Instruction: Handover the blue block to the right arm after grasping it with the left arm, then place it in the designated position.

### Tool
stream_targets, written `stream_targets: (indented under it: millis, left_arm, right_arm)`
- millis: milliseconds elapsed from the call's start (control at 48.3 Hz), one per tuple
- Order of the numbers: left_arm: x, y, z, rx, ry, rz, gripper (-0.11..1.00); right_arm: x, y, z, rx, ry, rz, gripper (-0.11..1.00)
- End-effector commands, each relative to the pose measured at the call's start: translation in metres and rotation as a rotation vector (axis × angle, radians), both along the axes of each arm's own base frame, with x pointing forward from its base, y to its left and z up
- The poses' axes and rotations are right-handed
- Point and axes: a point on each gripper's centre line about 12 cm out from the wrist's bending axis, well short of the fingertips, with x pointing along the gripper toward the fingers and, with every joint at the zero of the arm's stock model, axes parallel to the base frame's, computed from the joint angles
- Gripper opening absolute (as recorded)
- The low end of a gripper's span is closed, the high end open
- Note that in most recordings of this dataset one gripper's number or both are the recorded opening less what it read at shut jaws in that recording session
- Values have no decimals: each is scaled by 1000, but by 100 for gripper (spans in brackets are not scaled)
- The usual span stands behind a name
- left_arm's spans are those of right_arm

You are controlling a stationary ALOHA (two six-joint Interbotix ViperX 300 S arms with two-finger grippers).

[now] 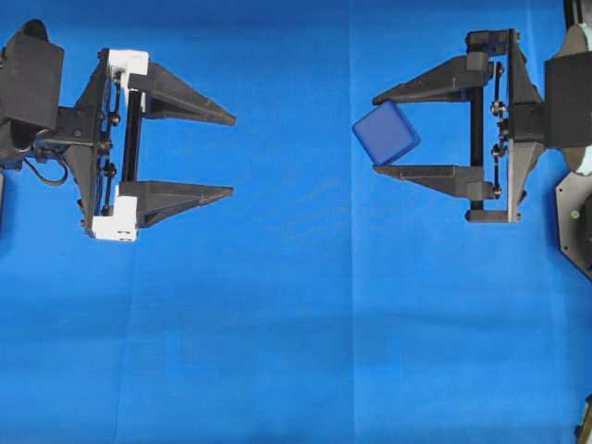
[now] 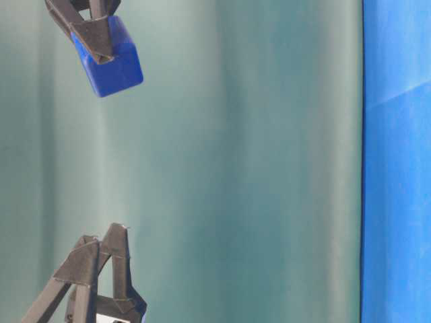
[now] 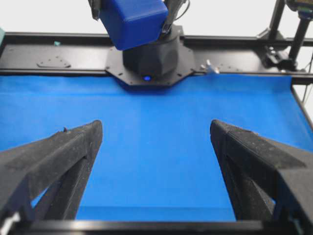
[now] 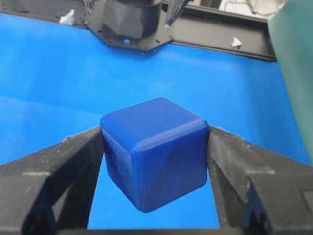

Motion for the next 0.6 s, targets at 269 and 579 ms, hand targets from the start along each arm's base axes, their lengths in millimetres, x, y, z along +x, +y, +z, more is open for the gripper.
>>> stream_targets:
  millis: [269,579]
  left_arm:
    - [-1,-1,10,1,-31,-2,93]
    - [-1,-1,9,3,-29,-4,93]
  right_arm:
    - [-1,1,12,4,-34,3,47]
    - [-1,0,13,6,-33,0,47]
